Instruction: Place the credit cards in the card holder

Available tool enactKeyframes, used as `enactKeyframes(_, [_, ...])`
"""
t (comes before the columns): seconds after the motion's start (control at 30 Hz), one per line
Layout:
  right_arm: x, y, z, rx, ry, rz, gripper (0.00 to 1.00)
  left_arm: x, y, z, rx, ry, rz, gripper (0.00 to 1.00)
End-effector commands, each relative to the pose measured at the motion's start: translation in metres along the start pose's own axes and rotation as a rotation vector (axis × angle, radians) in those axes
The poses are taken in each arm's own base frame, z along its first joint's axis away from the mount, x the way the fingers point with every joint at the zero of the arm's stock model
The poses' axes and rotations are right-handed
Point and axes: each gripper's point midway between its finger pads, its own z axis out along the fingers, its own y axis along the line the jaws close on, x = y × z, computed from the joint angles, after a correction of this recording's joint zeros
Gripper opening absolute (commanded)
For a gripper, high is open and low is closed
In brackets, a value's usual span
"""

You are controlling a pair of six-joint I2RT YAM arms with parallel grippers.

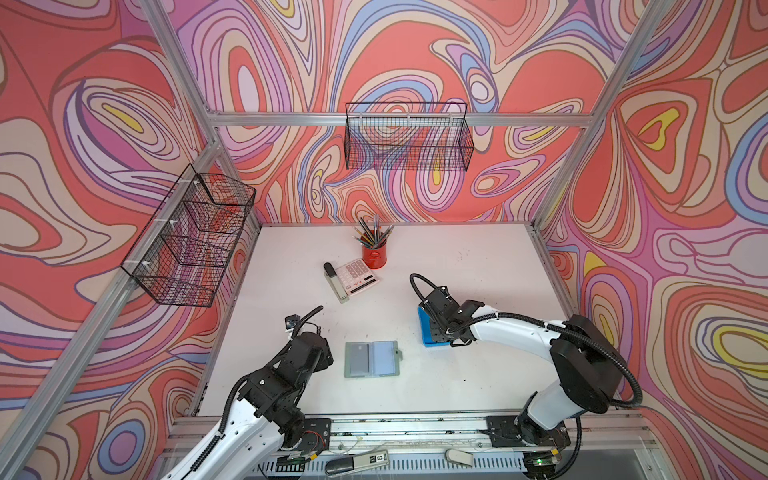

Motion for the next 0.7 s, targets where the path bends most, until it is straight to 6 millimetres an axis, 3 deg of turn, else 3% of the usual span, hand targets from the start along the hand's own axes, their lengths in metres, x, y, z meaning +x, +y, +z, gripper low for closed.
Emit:
enactKeyframes(0.0, [-0.016, 0.001, -0.014, -0.016, -0.049, 0.026, 0.50, 0.002, 0.001, 0.002, 0.000, -0.003, 0.008, 0.77])
enactKeyframes(0.2, [-0.015, -0.002, -0.012, 0.005, -0.046, 0.026, 0.54, 0.002, 0.001, 0.002, 0.001, -0.001, 0.008, 0.77])
enactKeyframes(0.37, [-0.014, -0.002, -0.013, 0.000, -0.045, 0.032, 0.42, 0.002, 0.001, 0.002, 0.004, -0.003, 0.007, 0.77])
enactKeyframes(0.67, [-0.020, 0.000, -0.022, -0.022, -0.062, 0.045, 0.33, 0.003, 0.001, 0.002, 0.003, -0.001, 0.008, 0.77])
